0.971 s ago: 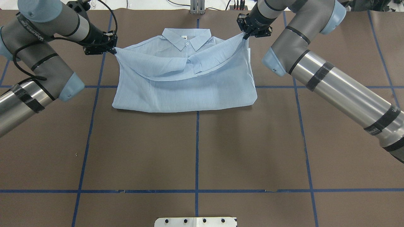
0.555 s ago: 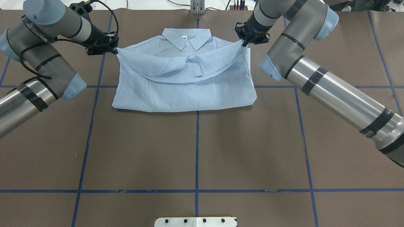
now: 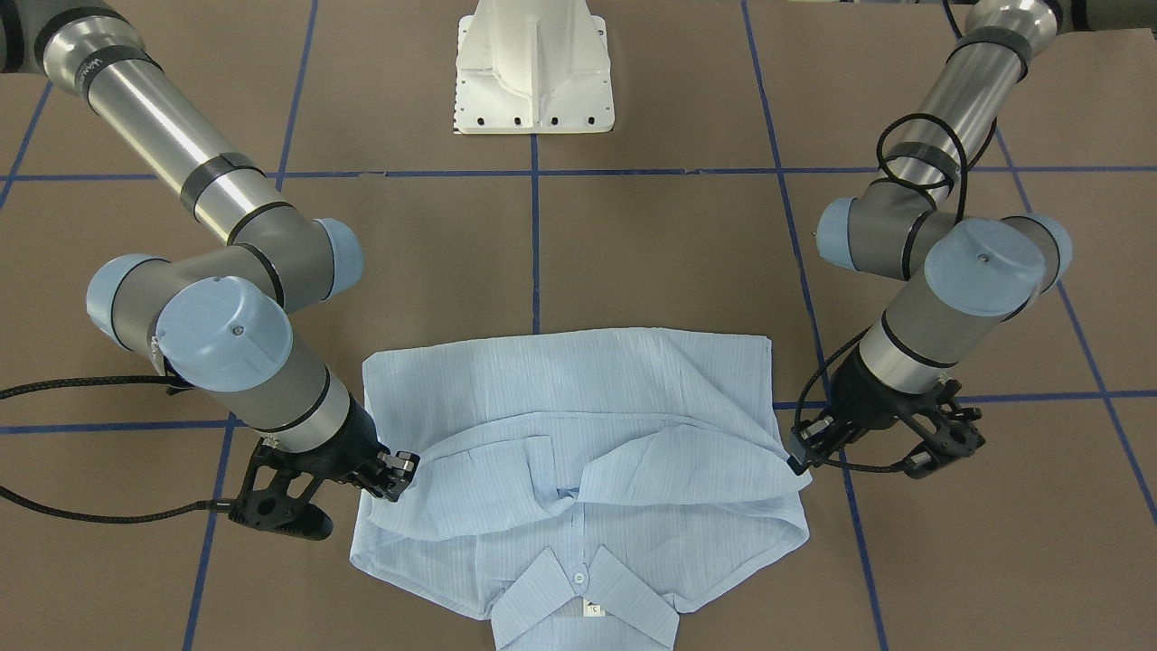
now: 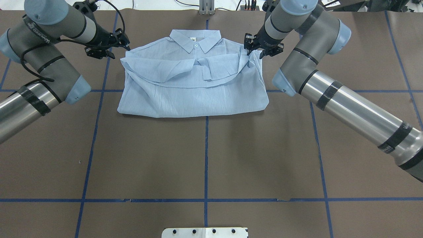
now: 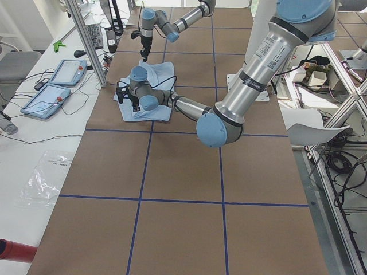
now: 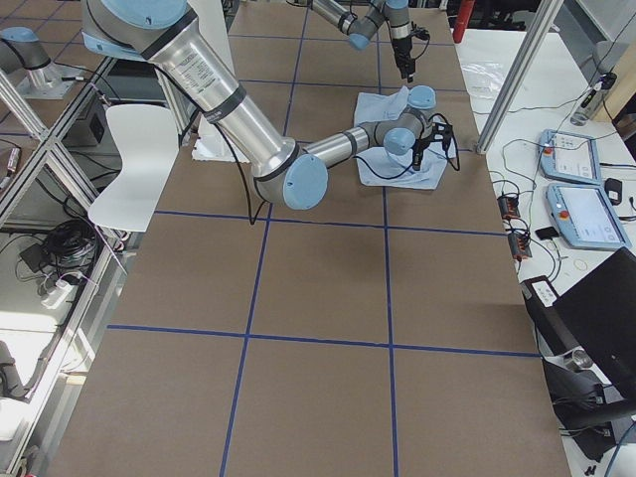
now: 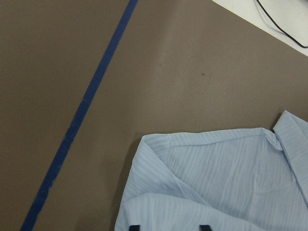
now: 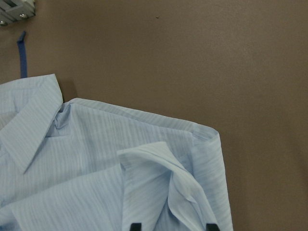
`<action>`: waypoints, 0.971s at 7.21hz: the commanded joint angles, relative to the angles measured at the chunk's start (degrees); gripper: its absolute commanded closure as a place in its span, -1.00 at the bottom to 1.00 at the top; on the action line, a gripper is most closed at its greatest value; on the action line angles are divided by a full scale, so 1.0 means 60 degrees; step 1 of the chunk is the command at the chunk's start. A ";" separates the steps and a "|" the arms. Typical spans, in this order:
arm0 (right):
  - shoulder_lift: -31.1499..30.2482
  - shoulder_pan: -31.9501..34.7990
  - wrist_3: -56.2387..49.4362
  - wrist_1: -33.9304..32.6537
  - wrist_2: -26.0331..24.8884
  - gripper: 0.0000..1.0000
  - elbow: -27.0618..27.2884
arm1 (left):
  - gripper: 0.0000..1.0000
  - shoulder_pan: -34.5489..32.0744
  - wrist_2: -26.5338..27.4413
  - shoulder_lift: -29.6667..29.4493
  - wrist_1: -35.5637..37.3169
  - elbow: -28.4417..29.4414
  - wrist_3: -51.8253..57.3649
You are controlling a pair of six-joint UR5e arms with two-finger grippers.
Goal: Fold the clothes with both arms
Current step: 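Lower the hem onto the collar and open both grippers, then lower the right gripper to the folded shirt's side edge and grasp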
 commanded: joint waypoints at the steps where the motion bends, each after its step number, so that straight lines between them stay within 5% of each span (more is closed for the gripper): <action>1: -0.1193 -0.0029 -0.0371 0.0028 0.0113 -1.00 0.1483 | -1.00 -0.0230 -0.0050 0.0096 0.0090 -0.0276 0.0027; 4: -0.2225 -0.0964 -0.0226 -0.0030 0.0042 -0.96 0.2912 | -1.00 -0.0246 -0.0036 0.0243 0.0266 -0.0556 0.0012; 5: -0.2297 -0.1097 -0.0225 -0.0045 -0.0046 -0.63 0.2899 | -1.00 -0.0318 -0.0036 0.0389 0.0266 -0.0804 0.0012; 6: -0.2356 -0.1229 -0.0225 -0.0060 -0.0062 -0.05 0.2841 | -1.00 -0.0334 -0.0036 0.0462 0.0266 -0.0951 -0.0002; 7: -0.2400 -0.1347 -0.0240 -0.0074 -0.0062 0.06 0.2768 | -1.00 -0.0334 -0.0036 0.0478 0.0266 -0.0996 -0.0017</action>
